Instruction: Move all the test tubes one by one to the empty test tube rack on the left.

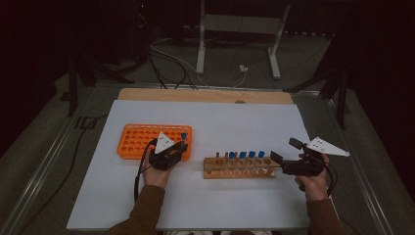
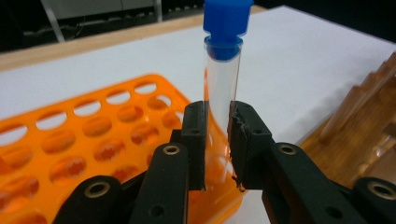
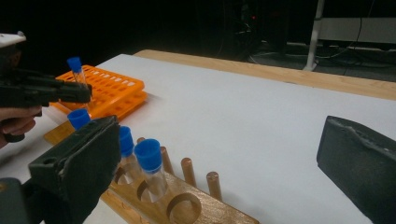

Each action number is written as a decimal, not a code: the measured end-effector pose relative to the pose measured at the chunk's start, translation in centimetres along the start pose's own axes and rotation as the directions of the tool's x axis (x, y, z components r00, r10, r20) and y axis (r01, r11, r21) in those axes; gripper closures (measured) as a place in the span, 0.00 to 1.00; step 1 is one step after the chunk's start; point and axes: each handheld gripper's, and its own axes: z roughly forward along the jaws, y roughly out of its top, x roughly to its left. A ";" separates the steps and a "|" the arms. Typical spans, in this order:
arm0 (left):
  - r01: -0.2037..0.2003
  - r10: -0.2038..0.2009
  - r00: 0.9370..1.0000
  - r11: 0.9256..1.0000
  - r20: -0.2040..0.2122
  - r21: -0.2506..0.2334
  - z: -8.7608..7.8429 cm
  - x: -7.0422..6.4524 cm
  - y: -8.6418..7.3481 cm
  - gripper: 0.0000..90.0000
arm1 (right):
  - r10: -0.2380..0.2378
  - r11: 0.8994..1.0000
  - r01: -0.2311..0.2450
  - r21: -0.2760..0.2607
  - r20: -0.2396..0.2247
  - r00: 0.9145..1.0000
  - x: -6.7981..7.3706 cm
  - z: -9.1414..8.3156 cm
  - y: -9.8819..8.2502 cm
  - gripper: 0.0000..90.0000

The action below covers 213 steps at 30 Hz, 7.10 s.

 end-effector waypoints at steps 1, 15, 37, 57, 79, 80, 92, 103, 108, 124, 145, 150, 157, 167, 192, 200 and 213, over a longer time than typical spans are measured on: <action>-0.002 0.002 1.000 1.000 -0.003 0.007 0.0 -0.1 0.0 0.87 | 0.001 1.000 -0.001 0.000 0.001 1.000 0.0 0.0 0.0 0.00; -0.016 0.017 1.000 0.999 -0.020 0.045 0.1 -0.6 -0.4 0.85 | -0.001 1.000 0.001 0.012 -0.011 1.000 0.2 0.3 -0.3 0.00; 0.133 -0.137 0.990 0.986 -0.027 -0.101 -3.7 0.3 1.0 0.18 | -0.010 1.000 0.010 0.022 -0.024 1.000 0.3 0.9 -0.3 0.01; 0.097 -0.103 0.995 0.980 -0.021 -0.175 -5.8 -0.2 1.4 0.01 | -0.066 0.994 0.072 0.085 -0.066 0.996 1.6 2.2 -0.7 0.17; 0.049 -0.053 0.999 0.974 -0.011 -0.222 -5.5 -0.9 1.7 0.01 | -0.192 0.963 0.210 0.170 -0.121 0.974 3.0 3.5 -1.8 0.83; 0.047 -0.051 0.999 0.974 -0.013 -0.223 -5.6 -0.8 1.7 0.01 | -0.195 0.961 0.214 0.175 -0.120 0.973 3.1 3.5 -1.8 0.83; 0.027 -0.029 1.000 0.977 -0.010 -0.213 -5.6 -1.1 2.0 0.01 | -0.183 0.962 0.205 0.181 -0.131 0.974 3.3 3.6 -1.9 0.86; 0.016 -0.017 1.000 0.977 -0.001 -0.211 -5.5 -1.3 2.2 0.01 | -0.124 0.977 0.145 0.158 -0.136 0.983 2.7 2.6 -0.6 0.86; 0.009 -0.011 1.000 0.977 -0.008 -0.214 -5.6 -1.4 2.2 0.01 | -0.116 0.978 0.139 0.157 -0.147 0.982 2.7 2.2 0.2 0.86; 0.019 -0.018 1.000 0.978 0.007 -0.206 -5.8 -1.8 3.0 0.01 | -0.094 0.984 0.119 0.135 -0.183 0.979 2.9 1.0 3.9 0.86; -0.012 0.024 0.998 0.982 0.062 -0.187 -4.3 -4.3 6.2 0.07 | -0.140 0.981 0.161 0.106 -0.186 0.972 5.0 4.4 7.7 0.86; -0.005 0.020 0.996 0.983 0.085 -0.184 -3.8 -4.7 6.5 0.10 | -0.147 0.979 0.172 0.111 -0.205 0.968 6.0 5.7 8.0 0.86; -0.003 0.023 0.992 0.987 0.126 -0.163 -2.7 -5.4 6.4 0.18 | -0.154 0.978 0.182 0.105 -0.234 0.960 7.6 7.1 8.3 0.86; -0.045 0.068 0.989 0.986 0.134 -0.163 -2.1 -7.0 6.6 0.33 | -0.162 0.971 0.205 0.123 -0.290 0.943 10.3 9.2 8.0 0.86; -0.097 0.125 0.974 0.984 0.188 -0.152 -1.6 -7.3 6.0 0.86 | -0.141 0.973 0.196 0.124 -0.354 0.925 12.2 10.6 7.3 0.73; -0.070 0.097 0.981 0.985 0.169 -0.160 -2.2 -6.2 5.9 0.86 | -0.121 0.984 0.156 0.088 -0.317 0.941 10.4 9.3 7.3 0.40; -0.036 0.065 0.988 0.980 0.141 -0.197 -3.7 -4.3 5.9 0.87 | -0.097 0.990 0.113 0.079 -0.179 0.979 7.4 7.6 6.2 0.11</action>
